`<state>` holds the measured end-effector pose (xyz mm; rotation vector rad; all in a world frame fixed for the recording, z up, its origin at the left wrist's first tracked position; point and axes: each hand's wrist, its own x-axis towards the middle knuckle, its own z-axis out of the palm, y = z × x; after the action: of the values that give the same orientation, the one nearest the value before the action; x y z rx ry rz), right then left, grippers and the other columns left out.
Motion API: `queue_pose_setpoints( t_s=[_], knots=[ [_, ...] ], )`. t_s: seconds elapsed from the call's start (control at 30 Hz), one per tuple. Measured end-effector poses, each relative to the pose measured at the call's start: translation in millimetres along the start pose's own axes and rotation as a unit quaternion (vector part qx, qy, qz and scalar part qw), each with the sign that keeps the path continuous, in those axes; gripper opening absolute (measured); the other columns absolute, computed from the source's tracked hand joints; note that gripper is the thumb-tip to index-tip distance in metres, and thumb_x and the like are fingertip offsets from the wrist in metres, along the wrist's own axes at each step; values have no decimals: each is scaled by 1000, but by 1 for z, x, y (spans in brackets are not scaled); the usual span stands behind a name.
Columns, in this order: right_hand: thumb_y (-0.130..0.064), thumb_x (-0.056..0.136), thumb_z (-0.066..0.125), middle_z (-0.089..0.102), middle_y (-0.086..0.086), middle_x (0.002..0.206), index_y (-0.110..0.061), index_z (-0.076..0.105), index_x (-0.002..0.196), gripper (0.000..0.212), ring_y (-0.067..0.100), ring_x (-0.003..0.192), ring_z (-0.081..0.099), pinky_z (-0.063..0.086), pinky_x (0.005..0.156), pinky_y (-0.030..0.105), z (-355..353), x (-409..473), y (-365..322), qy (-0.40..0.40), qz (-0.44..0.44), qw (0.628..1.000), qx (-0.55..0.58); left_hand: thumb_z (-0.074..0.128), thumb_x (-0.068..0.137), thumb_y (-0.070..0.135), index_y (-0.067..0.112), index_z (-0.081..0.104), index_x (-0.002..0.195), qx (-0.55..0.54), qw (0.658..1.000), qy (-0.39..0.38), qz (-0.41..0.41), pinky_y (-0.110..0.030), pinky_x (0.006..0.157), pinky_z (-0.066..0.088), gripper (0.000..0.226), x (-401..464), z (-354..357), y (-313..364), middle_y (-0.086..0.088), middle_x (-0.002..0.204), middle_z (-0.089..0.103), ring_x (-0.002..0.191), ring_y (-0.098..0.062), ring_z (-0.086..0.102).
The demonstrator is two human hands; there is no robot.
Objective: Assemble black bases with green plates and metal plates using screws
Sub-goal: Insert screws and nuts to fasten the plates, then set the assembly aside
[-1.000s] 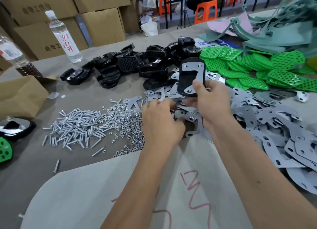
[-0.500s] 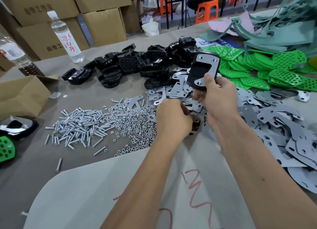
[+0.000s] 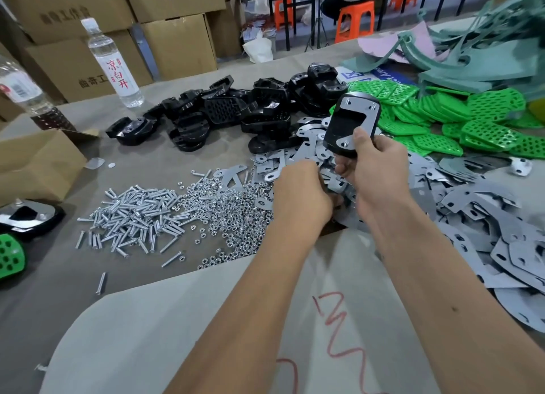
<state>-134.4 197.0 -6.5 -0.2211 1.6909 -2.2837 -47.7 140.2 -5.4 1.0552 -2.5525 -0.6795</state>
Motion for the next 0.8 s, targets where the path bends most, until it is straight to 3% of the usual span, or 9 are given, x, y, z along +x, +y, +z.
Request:
queue_pose_setpoints(
  t_s=[0.13, 0.27, 0.43, 0.5, 0.6, 0.63, 0.7, 0.73, 0.8],
  knots=[
    [-20, 106, 57, 66, 4, 77, -10, 60, 90, 19, 13, 53, 61, 54, 55, 29, 2, -3, -1, -8, -1, 1000, -8, 76, 84, 9, 10, 64, 94, 68, 995, 26, 70, -37, 68, 48, 16, 4, -11, -2, -7, 93, 61, 89, -28, 60],
    [-18, 106, 57, 67, 6, 79, -9, 59, 88, 21, 12, 52, 62, 52, 51, 26, 4, -5, -1, -20, 2, 1000, -16, 64, 87, 0, 15, 49, 93, 119, 986, 19, 120, -35, 66, 35, 22, -2, -17, -5, -4, 88, 43, 81, -27, 45],
    [-20, 106, 58, 68, 2, 75, -7, 62, 92, 19, 12, 54, 63, 53, 54, 26, 6, -6, 1, -27, 5, 999, -21, 58, 89, -4, 9, 64, 103, 131, 980, 59, 135, -40, 66, 47, 20, -5, -36, -12, -12, 100, 62, 89, -31, 62],
    [-21, 106, 58, 69, 4, 81, -4, 64, 101, 19, 13, 55, 62, 53, 55, 28, 7, -6, 2, -37, 9, 999, -28, 56, 90, -6, 9, 68, 95, 62, 985, 118, 111, -44, 69, 58, 19, -4, -48, -22, -9, 91, 66, 80, -26, 67],
    [-21, 105, 60, 65, 6, 85, -9, 63, 95, 16, 14, 57, 63, 53, 54, 26, 9, -10, 4, -82, 5, 995, -55, 71, 88, -1, 18, 72, 89, -135, 972, 192, 8, -31, 69, 62, 19, -8, -66, -47, 8, 76, 73, 70, -5, 71],
    [-22, 104, 61, 65, 5, 83, -11, 63, 93, 15, 15, 57, 65, 53, 53, 27, 12, -14, 6, -101, -7, 991, -82, 76, 86, 2, 20, 73, 90, -247, 947, 204, -31, -30, 68, 62, 18, -13, -71, -56, 7, 75, 76, 71, -5, 73],
    [-22, 103, 63, 65, 1, 72, -15, 64, 90, 15, 19, 55, 67, 54, 52, 33, 20, -26, 12, -131, -45, 979, -149, 77, 88, 2, 16, 73, 94, -469, 859, 178, -98, -31, 64, 61, 16, -25, -79, -70, -1, 81, 79, 73, -12, 76],
    [-22, 102, 64, 65, 1, 67, -16, 64, 88, 16, 21, 54, 69, 54, 51, 37, 25, -32, 15, -143, -64, 972, -177, 76, 89, 1, 14, 72, 95, -535, 823, 156, -113, -29, 61, 59, 15, -30, -79, -75, -4, 82, 79, 71, -13, 75],
    [-22, 102, 63, 69, 8, 71, -16, 65, 90, 14, 22, 51, 69, 58, 50, 42, 35, -46, 24, -182, -81, 957, -210, 75, 88, -2, 12, 72, 91, -575, 800, 134, -111, -26, 59, 58, 15, -39, -75, -82, -8, 78, 78, 66, -15, 74]
  ],
)
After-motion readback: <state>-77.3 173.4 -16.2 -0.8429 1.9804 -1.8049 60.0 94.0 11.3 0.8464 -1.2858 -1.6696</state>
